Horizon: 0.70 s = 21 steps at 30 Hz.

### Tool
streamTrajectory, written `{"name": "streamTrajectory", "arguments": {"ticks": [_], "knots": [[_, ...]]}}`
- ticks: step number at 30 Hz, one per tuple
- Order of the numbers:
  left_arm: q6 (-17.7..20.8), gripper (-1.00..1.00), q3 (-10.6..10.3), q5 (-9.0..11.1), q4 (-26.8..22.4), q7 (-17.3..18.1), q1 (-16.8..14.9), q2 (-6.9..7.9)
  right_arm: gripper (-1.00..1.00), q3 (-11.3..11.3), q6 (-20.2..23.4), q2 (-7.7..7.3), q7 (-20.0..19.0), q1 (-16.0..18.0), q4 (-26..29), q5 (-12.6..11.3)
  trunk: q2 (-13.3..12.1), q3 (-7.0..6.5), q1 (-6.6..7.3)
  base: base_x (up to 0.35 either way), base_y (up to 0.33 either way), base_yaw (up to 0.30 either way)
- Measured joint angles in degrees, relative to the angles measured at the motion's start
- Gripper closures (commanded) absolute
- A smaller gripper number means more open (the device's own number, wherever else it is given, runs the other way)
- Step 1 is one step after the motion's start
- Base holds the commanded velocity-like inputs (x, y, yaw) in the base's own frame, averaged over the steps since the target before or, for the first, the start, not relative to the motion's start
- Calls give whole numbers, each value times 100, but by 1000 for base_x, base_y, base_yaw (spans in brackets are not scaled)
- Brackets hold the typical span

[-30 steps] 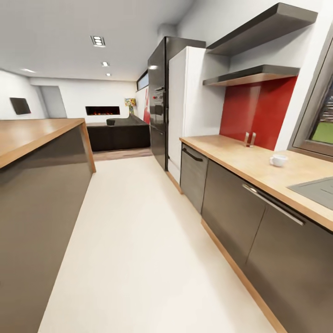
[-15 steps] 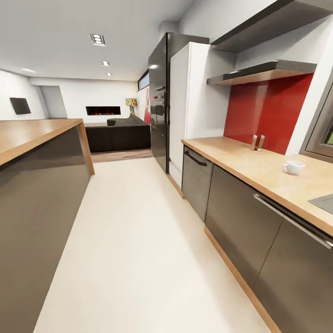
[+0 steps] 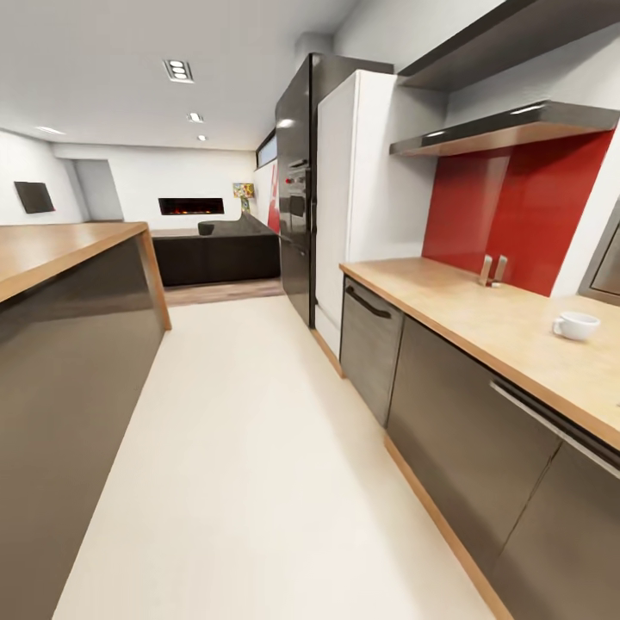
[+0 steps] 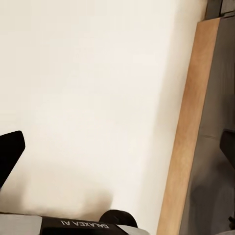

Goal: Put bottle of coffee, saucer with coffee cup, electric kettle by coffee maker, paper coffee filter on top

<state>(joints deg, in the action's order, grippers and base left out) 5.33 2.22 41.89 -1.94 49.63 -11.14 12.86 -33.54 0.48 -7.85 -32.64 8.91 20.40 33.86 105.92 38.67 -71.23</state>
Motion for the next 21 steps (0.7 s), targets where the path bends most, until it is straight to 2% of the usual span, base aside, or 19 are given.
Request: {"name": "streamTrajectory", "arguments": {"ticks": [4, 8, 14, 21], "knots": [[-60, -100, -12, 1, -15, -39, 0, -27, -100, 4, -49, -12, 340, 0, -447, -7, 0, 0, 0, 225, 0, 0], [-108, -100, -10, -3, -23, -49, 0, -158, -100, 2, -77, -22, 730, 1, -644, -15, 0, 0, 0, 208, 0, 0], [-120, -100, -9, -4, -20, -116, 0, -233, -100, 15, -100, 28, 873, 1, -720, -13, 0, 0, -1, 163, 0, 0], [-115, -100, 35, -1, 12, -170, 0, -241, -100, 21, -105, 135, 889, 1, -736, -13, 0, 0, -3, 32, 0, 0]]}}
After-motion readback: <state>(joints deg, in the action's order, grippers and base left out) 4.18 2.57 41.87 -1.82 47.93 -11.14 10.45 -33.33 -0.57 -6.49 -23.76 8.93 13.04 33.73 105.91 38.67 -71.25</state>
